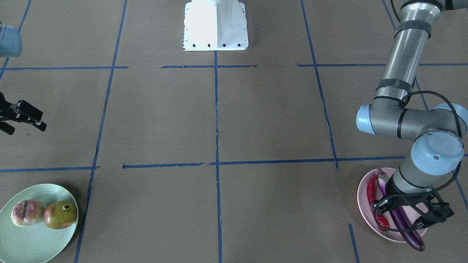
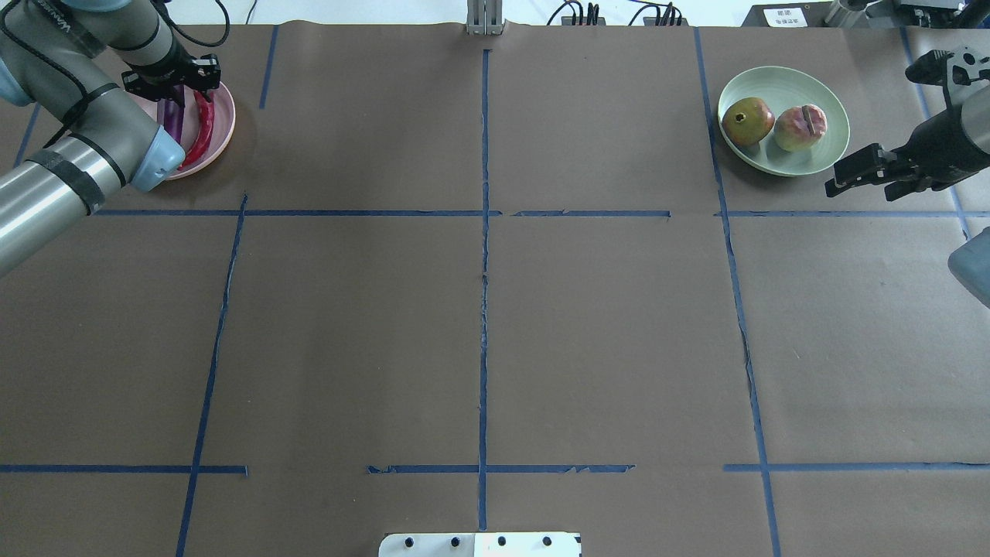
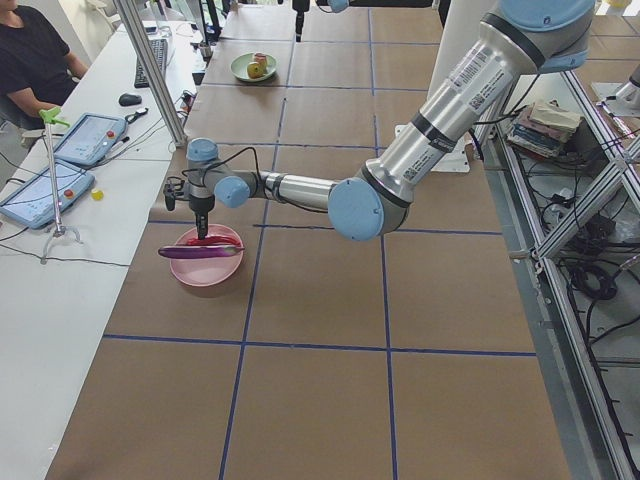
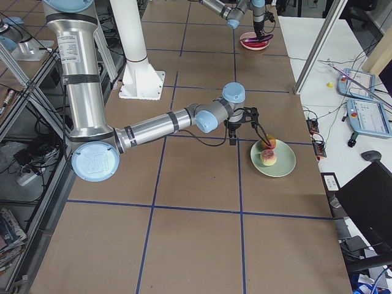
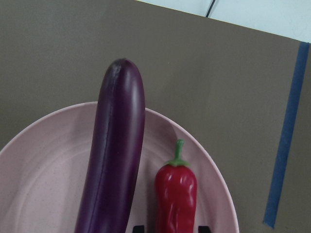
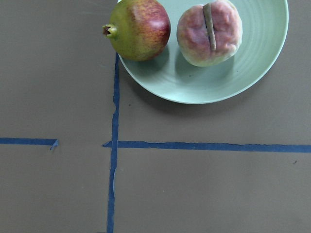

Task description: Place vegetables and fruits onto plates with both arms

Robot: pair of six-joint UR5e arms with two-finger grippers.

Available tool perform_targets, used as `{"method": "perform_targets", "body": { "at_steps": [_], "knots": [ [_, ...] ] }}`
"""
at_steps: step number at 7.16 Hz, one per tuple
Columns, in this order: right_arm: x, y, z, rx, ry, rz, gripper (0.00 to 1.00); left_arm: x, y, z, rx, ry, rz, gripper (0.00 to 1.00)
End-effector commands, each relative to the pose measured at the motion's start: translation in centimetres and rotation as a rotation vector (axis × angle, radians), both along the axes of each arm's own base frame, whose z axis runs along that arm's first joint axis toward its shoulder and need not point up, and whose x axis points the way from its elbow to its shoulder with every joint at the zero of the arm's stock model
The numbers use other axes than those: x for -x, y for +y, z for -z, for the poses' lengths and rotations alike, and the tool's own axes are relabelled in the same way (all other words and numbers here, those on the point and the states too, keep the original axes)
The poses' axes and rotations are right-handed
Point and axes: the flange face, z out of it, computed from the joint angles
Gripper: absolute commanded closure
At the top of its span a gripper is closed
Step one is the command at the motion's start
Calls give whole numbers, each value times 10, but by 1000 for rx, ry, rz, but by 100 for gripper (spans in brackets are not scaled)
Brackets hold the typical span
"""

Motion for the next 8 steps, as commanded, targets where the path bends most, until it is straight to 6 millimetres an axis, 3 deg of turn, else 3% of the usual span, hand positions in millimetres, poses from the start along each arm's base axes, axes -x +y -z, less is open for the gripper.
{"method": "perform_targets", "body": {
  "at_steps": [1,2,3,4,5,6,8],
  "knots": [
    [-47,-3,-28,-56,43,16,0,72,-13,-9,-54,37,-106,9],
    [-94,-7,-48,-81,101,51,0,116,0,-42,-124,44,-243,7],
    [-138,-9,-61,-100,151,106,0,186,20,-65,-193,66,-310,7],
    [-166,-5,-72,-106,175,145,0,241,31,-79,-230,106,-323,0],
    [-180,1,-82,-89,178,175,0,301,52,-103,-283,88,-333,0],
    [-184,17,-102,-64,176,201,0,339,80,-131,-328,97,-376,0],
    [-187,52,-133,-21,122,217,0,377,129,-174,-275,81,-443,0]
  ]
}}
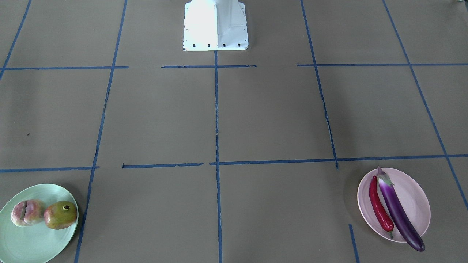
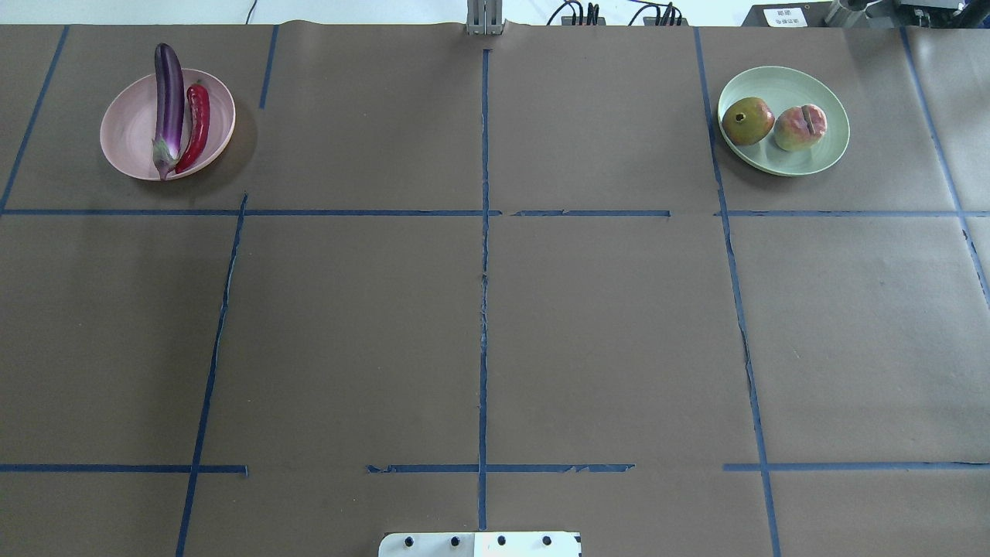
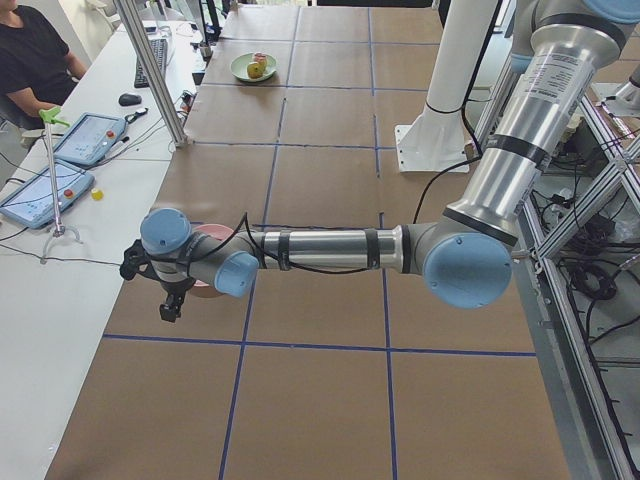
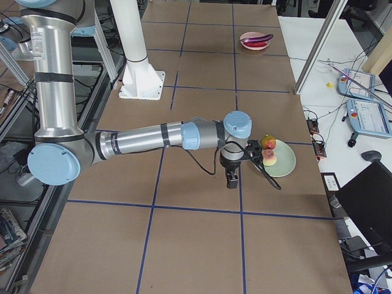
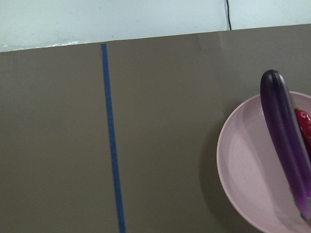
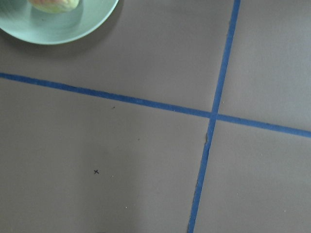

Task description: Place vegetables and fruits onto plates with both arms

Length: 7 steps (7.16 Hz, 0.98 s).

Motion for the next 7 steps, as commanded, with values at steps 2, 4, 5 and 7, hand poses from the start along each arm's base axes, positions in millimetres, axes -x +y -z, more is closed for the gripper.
{"method": "perform_targets", "body": {
  "at_steps": [2,4,5,7],
  "knots": [
    [-2,28,-21,37,-48,12,0,48,73,23,162,-49,-98,0],
    [-2,29,-21,40,-48,12,0,47,169,32,269,-154,-102,0],
    [-2,31,-21,43,-49,11,0,46,189,16,302,-146,-104,0],
    [-4,57,-23,62,-46,11,0,28,190,15,299,-128,-135,0]
  ]
}}
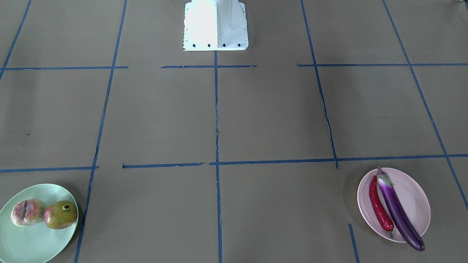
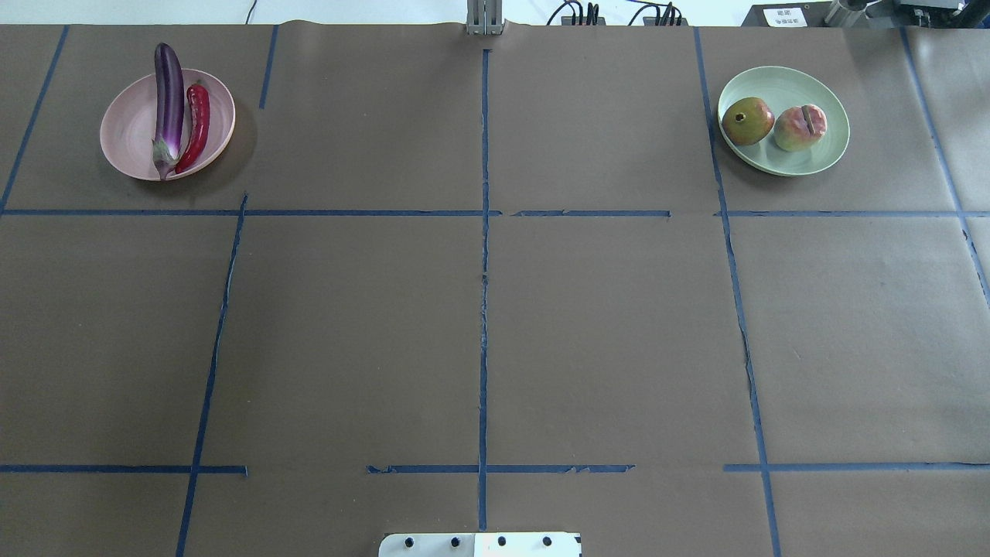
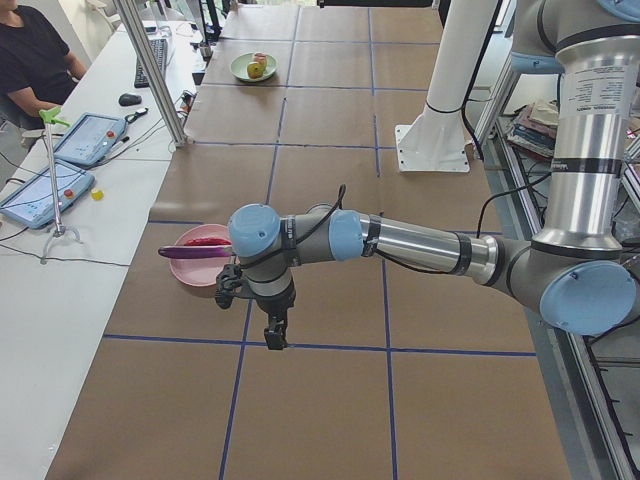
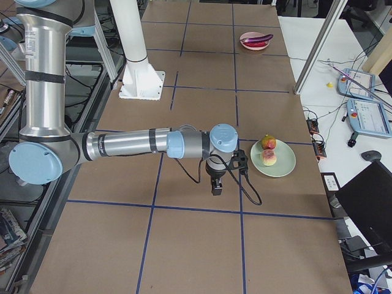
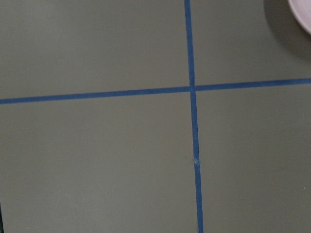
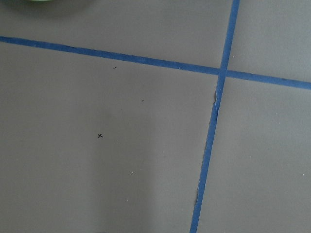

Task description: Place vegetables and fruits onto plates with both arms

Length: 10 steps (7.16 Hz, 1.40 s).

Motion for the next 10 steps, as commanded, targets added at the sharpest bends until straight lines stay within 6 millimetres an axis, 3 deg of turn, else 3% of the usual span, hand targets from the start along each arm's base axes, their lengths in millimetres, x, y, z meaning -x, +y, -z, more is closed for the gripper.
{"method": "perform_targets", "body": {
  "at_steps": [1,2,5,6,7,10],
  "knots": [
    [1,22,-2,21,6,9,0,-27,3,9,-21,60,-44,0],
    [1,27,3,13,8,11,0,-30,19,6,-20,69,-51,0],
    [5,35,5,16,15,25,0,-32,13,4,-41,81,-47,0],
    [6,35,1,17,33,29,0,-33,11,-7,-47,82,-50,0],
    [9,35,-1,14,47,40,0,-33,7,-1,-87,81,-49,0],
    [15,31,5,16,30,37,0,-32,10,-10,-72,77,-53,0]
  ]
}}
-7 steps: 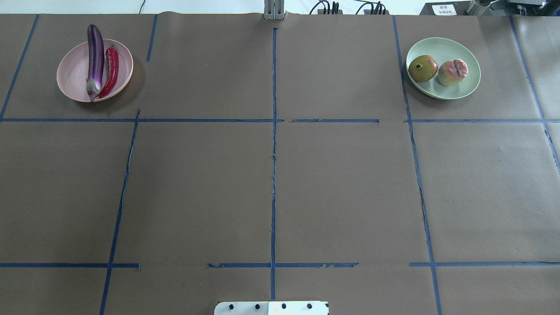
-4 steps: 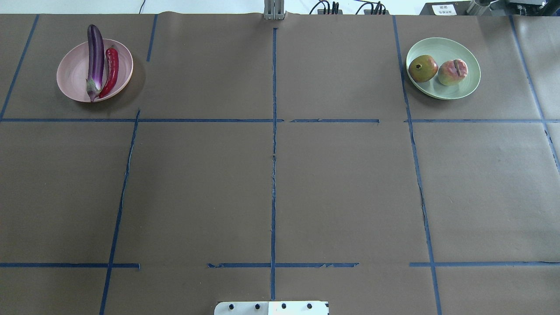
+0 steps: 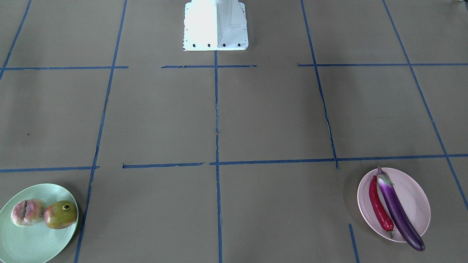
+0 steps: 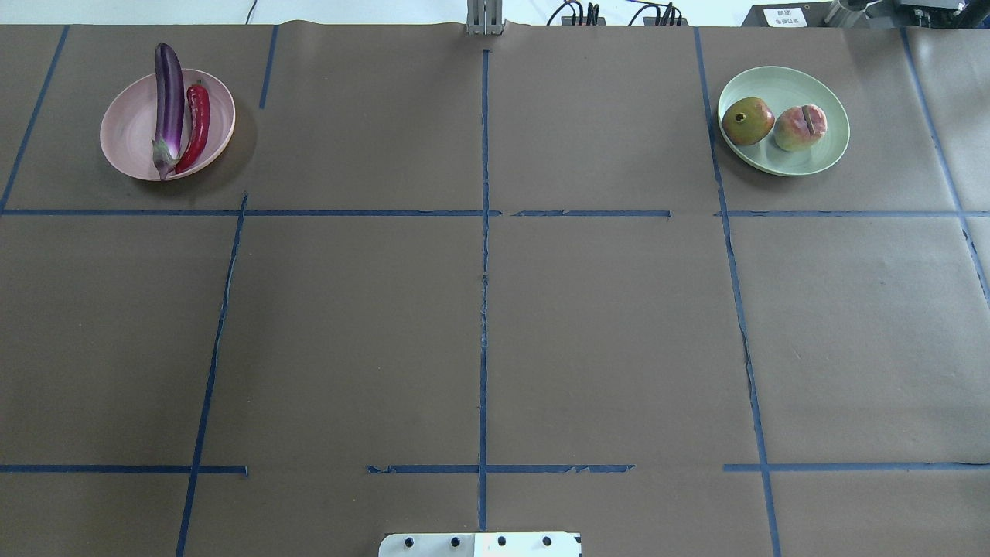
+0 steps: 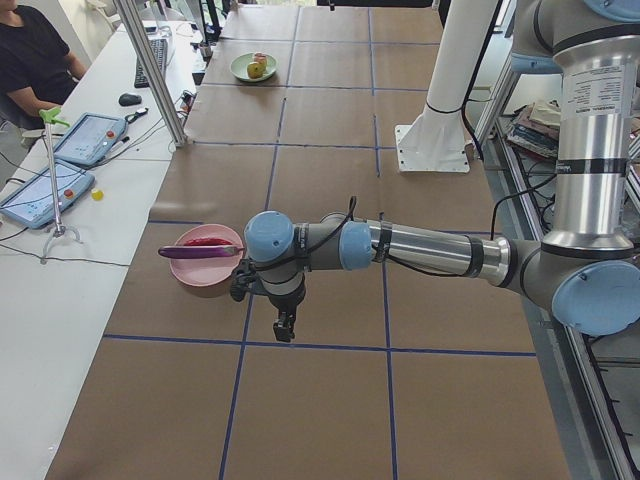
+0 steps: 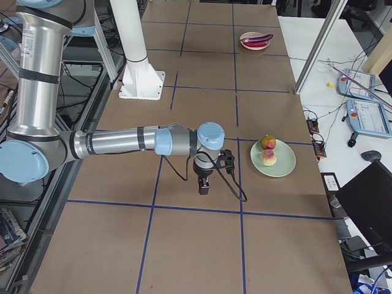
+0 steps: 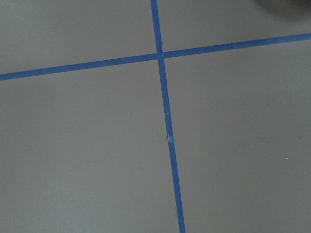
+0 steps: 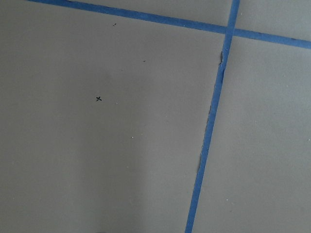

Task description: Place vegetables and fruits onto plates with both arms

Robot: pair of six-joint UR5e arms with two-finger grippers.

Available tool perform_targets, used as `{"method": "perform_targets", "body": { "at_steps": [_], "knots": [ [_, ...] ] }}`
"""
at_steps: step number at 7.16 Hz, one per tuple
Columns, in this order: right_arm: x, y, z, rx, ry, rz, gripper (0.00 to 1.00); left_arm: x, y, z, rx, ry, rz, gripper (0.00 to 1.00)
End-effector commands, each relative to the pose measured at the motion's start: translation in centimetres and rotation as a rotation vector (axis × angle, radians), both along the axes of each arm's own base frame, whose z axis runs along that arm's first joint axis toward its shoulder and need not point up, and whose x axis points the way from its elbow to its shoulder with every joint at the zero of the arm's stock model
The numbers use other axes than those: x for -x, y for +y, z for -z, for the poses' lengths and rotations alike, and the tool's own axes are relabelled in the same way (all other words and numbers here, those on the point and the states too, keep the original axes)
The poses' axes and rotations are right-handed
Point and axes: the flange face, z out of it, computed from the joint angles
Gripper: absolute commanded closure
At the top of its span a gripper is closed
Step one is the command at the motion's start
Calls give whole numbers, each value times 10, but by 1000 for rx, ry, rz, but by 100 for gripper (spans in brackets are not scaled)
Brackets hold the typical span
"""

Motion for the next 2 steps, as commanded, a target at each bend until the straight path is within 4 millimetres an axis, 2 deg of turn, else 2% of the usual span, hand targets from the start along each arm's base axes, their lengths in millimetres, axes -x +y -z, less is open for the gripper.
{"method": "perform_targets", "body": {
  "at_steps": [1,2],
  "knots": [
    [1,0,2,-2,-7,-1,0,0,0,-4,4,-2,0,0],
    [2,-1,8,-12,-10,0,0,1,-2,-3,1,-8,-1,0]
  ]
}}
